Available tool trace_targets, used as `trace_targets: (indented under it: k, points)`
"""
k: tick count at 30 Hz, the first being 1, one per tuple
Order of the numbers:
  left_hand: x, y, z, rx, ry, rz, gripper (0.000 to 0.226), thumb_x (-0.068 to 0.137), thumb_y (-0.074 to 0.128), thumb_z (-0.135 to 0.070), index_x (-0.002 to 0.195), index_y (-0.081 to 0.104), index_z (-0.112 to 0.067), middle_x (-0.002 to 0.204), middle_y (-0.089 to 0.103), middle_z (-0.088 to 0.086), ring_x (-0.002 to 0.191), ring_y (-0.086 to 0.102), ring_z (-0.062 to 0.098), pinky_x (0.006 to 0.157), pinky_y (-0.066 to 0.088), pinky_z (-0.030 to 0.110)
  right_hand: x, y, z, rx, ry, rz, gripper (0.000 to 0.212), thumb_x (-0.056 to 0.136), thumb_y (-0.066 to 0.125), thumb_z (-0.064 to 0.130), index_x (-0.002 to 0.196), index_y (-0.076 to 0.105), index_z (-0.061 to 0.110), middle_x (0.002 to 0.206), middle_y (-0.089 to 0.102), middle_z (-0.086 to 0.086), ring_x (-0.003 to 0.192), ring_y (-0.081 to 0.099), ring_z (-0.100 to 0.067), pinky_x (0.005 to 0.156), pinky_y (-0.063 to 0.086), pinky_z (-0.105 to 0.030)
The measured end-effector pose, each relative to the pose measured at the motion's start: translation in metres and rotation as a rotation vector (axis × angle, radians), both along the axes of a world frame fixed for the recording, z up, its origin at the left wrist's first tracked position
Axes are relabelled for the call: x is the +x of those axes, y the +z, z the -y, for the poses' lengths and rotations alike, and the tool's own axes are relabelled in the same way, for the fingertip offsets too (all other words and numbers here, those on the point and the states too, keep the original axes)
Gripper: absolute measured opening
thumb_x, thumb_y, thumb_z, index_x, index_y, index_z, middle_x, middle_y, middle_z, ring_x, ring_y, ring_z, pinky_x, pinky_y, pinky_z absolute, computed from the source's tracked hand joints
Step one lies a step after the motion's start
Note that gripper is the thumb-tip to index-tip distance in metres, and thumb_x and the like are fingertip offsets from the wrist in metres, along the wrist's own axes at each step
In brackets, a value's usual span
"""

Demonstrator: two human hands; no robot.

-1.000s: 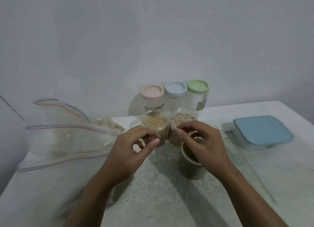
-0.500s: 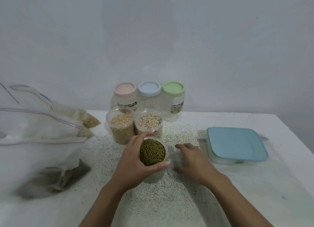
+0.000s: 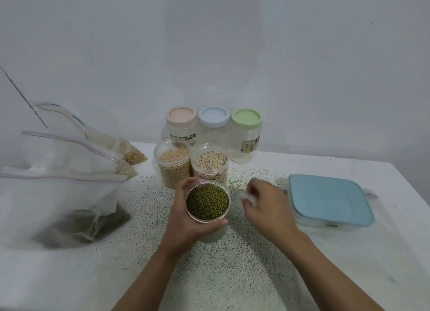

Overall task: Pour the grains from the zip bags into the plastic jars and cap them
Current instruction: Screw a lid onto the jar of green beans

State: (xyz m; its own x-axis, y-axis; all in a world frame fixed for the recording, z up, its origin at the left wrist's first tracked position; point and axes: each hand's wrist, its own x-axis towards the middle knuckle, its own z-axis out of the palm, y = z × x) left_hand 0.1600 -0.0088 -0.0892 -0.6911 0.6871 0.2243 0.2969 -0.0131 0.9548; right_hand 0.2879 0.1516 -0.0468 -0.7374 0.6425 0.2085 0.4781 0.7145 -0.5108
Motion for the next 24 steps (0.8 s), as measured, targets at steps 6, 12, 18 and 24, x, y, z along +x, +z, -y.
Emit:
trace_targets:
  k: [6, 12, 18, 24]
  points:
    - [-0.008, -0.01, 0.0, 0.021, -0.057, 0.001, 0.101, 0.056, 0.098, -0.002, 0.141, 0.045, -0.017, 0.131, 0.064, -0.005, 0.124, 0.061, 0.019, 0.096, 0.054, 0.027, -0.014, 0.025, 0.029, -0.114, 0.213, -0.141, 0.015, 0.101, 0.055, 0.031, 0.102, 0.041, 0.036, 0.121, 0.049, 0.008, 0.101, 0.05, -0.009, 0.076, 0.038, -0.02]
    - [-0.014, -0.013, 0.004, 0.02, -0.125, 0.11, 0.105, 0.061, 0.092, 0.006, 0.146, 0.042, -0.027, 0.133, 0.064, -0.003, 0.121, 0.065, 0.023, 0.085, 0.06, 0.036, -0.031, 0.019, 0.051, -0.142, 0.306, 0.051, 0.055, 0.089, 0.056, 0.068, 0.136, 0.03, 0.053, 0.14, 0.036, 0.011, 0.125, 0.032, -0.012, 0.107, 0.035, -0.034]
    - [-0.014, -0.021, 0.007, 0.067, -0.219, 0.152, 0.107, 0.069, 0.082, 0.017, 0.154, 0.032, -0.026, 0.14, 0.059, -0.011, 0.129, 0.059, 0.013, 0.084, 0.06, 0.026, -0.037, 0.009, 0.063, -0.08, 0.283, 0.079, 0.071, 0.091, 0.046, 0.073, 0.148, 0.003, 0.066, 0.151, 0.01, 0.016, 0.143, 0.005, -0.01, 0.119, 0.016, -0.042]
    - [-0.025, -0.031, 0.004, 0.055, -0.252, 0.18, 0.111, 0.066, 0.09, 0.006, 0.154, 0.033, -0.032, 0.146, 0.056, -0.001, 0.135, 0.055, 0.024, 0.099, 0.055, 0.055, -0.039, 0.015, 0.057, 0.077, 0.332, 0.155, 0.073, 0.084, 0.05, 0.08, 0.147, 0.025, 0.055, 0.147, 0.013, 0.013, 0.13, 0.007, -0.005, 0.112, 0.02, -0.035]
